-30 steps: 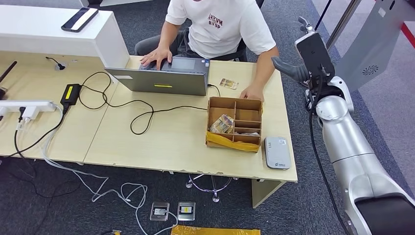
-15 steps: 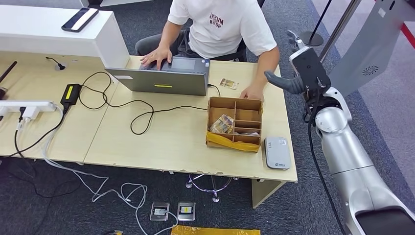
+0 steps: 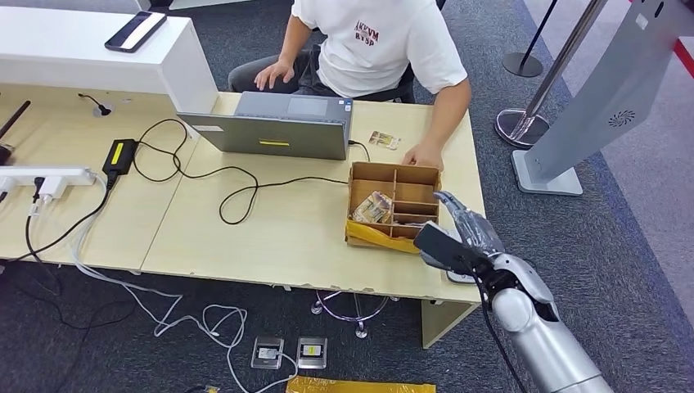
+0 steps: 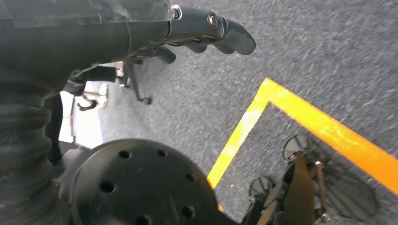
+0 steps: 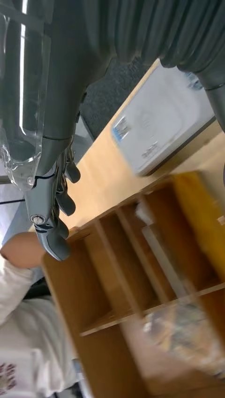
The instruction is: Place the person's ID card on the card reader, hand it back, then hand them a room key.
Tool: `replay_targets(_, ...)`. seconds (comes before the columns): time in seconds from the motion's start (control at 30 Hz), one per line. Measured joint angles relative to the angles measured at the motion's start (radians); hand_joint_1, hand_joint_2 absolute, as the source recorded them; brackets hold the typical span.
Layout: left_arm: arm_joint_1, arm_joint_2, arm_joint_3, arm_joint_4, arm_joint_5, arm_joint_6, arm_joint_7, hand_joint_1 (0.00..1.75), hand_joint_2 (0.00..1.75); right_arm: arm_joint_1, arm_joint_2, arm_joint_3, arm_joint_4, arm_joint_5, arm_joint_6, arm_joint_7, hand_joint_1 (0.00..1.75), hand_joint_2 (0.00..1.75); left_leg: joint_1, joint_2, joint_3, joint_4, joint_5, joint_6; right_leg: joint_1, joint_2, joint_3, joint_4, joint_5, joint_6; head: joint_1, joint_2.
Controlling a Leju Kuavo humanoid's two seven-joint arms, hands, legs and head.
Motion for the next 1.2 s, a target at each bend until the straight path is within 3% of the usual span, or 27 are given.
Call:
replay_targets(0.17,-0.001,-0.008,0.000,0.000,0.003,-0.001,0.001,0.00,1.75,0.079,-0.029,0.007,-0.117,0.074,0.053,0.036,0.00,1.75,0.000,0.004,0.002,0.000,-0.001,0.000,0.000,0.004,0.000,0.000,0.000,0.000,0.000,0.000)
replay_targets(0.43,-0.001,-0.014,0.001,0.000,0.005,-0.002,0.002,0.00,1.75,0.124,-0.047,0.019,-0.221,0.128,0.054,0.071,0.00,1.75,0.000,0.004,0.002,0.000,0.000,0.000,0.000,0.004,0.000,0.000,0.000,0.000,0.000,0.000)
replay_targets(0.73,-0.001,-0.016,0.001,0.000,0.007,0.000,0.004,0.00,1.75,0.147,-0.048,0.015,-0.237,0.192,-0.006,0.103,0.00,1.75,0.000,0.004,0.002,0.000,0.000,0.000,0.000,0.004,0.000,0.000,0.000,0.000,0.000,0.000)
replay_targets(1.2,-0.002,-0.028,0.000,0.000,-0.001,0.008,0.013,0.00,1.75,0.113,-0.016,-0.011,-0.200,0.289,-0.161,0.029,0.00,1.75,0.000,0.004,0.002,0.000,0.000,0.000,0.000,0.004,0.000,0.000,0.000,0.000,0.000,0.000)
